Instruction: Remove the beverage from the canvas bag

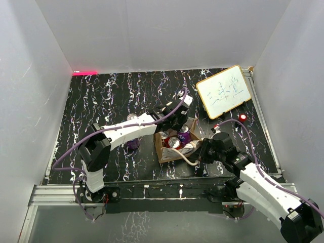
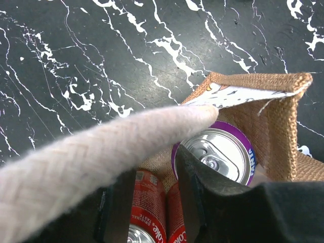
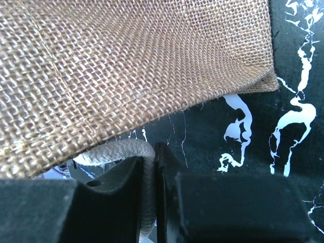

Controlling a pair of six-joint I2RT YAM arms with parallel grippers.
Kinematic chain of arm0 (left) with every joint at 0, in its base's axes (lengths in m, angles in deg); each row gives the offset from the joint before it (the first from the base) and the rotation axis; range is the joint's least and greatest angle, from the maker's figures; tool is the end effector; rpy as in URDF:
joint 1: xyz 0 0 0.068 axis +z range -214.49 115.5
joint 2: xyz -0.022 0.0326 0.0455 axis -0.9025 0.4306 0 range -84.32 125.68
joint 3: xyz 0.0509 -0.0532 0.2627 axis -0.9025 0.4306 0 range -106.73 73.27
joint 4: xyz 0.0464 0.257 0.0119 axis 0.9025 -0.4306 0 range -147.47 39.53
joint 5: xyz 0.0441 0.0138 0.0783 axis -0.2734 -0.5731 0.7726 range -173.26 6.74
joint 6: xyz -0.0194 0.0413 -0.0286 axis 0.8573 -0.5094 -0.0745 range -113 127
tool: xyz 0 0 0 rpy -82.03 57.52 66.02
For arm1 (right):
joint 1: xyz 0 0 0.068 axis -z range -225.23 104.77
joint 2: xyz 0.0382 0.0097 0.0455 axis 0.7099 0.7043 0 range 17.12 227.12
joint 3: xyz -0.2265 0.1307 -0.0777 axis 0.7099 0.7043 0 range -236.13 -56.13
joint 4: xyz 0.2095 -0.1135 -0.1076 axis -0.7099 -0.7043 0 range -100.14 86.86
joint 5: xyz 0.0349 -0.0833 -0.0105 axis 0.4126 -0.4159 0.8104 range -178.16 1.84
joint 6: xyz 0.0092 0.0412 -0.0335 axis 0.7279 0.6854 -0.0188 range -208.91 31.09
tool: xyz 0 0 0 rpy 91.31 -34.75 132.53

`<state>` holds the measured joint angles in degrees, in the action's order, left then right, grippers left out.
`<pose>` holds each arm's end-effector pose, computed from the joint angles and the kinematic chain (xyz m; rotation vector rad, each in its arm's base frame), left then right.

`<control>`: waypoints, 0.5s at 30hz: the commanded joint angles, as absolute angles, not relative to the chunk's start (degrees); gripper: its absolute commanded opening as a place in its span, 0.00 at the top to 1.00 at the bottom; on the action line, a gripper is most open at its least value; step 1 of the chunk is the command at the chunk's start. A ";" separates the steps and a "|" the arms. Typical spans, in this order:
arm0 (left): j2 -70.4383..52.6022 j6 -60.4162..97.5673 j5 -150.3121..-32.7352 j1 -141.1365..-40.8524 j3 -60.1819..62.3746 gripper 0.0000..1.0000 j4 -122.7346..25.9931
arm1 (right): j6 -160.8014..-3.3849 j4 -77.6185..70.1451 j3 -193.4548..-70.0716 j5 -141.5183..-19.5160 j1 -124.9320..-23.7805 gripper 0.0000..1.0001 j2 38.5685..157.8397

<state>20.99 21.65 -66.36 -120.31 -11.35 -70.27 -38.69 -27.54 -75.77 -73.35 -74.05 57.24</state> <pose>0.2458 -0.3435 0.2676 0.6484 2.1667 -0.3263 0.1230 0.0782 0.1777 0.3362 2.5170 0.9247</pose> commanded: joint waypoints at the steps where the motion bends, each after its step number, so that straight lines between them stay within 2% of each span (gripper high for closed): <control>1: 20.91 20.07 -67.88 -120.57 -13.12 0.65 -72.55 | -40.19 -26.10 -78.32 -74.67 -73.97 0.86 58.16; 8: 16.93 20.00 -74.43 -120.61 -12.54 0.63 -70.82 | -40.19 -24.92 -78.29 -74.36 -73.97 0.86 59.46; 15: 11.87 19.48 -80.33 -120.62 -11.01 0.47 -70.00 | -40.21 -24.70 -77.73 -74.23 -73.97 0.86 59.15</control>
<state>18.26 20.21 -75.60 -120.33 -11.44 -70.24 -39.30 -27.02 -76.07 -73.44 -74.05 59.25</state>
